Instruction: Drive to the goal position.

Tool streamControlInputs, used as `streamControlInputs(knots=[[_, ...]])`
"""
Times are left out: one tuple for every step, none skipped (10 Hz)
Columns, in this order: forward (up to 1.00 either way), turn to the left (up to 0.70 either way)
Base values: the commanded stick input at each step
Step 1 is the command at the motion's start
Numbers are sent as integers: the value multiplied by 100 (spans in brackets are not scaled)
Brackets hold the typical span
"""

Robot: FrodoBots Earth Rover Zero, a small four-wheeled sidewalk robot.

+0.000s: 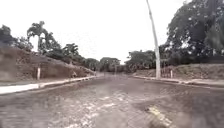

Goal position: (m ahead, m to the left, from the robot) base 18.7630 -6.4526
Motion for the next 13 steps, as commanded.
streamControlInputs(knots=[[100,0],[100,0],[100,0],[100,0],[100,0],[100,0],[100,0],[100,0],[100,0],[100,0],[100,0],[100,0],[100,0]])
